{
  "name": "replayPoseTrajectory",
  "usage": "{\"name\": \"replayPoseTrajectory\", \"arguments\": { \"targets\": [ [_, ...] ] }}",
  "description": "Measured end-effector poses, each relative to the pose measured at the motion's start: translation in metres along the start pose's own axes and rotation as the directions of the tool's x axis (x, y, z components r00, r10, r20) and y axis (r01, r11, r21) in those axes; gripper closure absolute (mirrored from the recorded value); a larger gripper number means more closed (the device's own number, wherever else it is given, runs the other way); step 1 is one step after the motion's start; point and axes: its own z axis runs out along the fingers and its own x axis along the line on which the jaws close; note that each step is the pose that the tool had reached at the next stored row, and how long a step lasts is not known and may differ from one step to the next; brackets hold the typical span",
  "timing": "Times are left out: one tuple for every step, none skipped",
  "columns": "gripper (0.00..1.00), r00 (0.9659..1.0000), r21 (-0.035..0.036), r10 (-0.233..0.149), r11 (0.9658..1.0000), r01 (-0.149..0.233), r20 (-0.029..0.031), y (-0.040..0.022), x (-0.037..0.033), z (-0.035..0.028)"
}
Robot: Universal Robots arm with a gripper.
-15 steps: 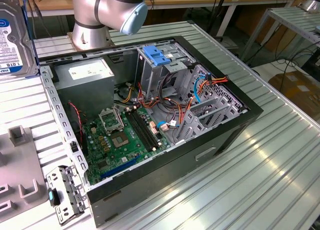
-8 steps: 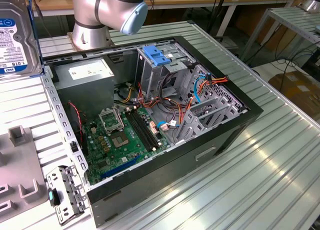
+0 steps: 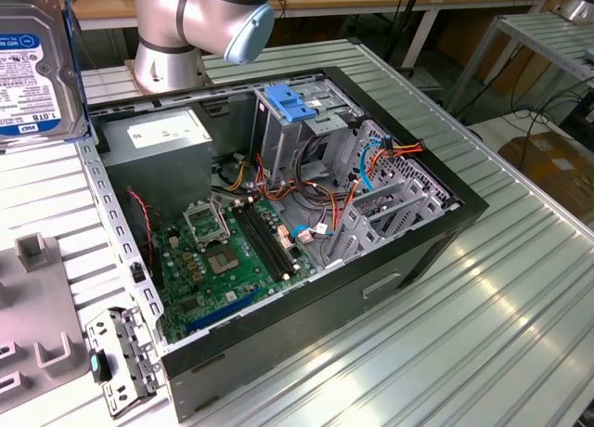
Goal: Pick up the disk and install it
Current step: 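Pick up the disk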
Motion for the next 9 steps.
{"name": "replayPoseTrajectory", "arguments": {
  "targets": [
    [0.63, 1.0, -0.0001, 0.0, 1.0, 0.0, -0.0003, -0.0012, 0.0, 0.0],
    [0.63, 1.0, 0.0, 0.0, 1.0, 0.0, -0.0004, -0.0026, -0.0001, 0.0001],
    [0.63, 1.0, 0.0, 0.0, 1.0, 0.0, -0.0005, -0.004, -0.0001, 0.0002],
    [0.63, 1.0, -0.0001, 0.0, 1.0, 0.0, -0.0005, -0.0047, -0.0002, 0.0002],
    [0.63, 1.0, 0.0, 0.0, 1.0, 0.0, -0.0005, -0.0054, -0.0002, 0.0002],
    [0.63, 1.0, 0.0, 0.0, 1.0, 0.0, -0.0006, -0.0062, -0.0002, 0.0002],
    [0.63, 1.0, 0.0, 0.0, 1.0, 0.0, -0.0006, -0.0079, -0.0003, 0.0003],
    [0.63, 1.0, 0.0, 0.0, 1.0, 0.0, -0.0005, -0.0086, -0.0003, 0.0003],
    [0.63, 1.0, 0.0, 0.0, 1.0, 0.0, -0.0006, -0.0092, -0.0003, 0.0003]
  ]
}}
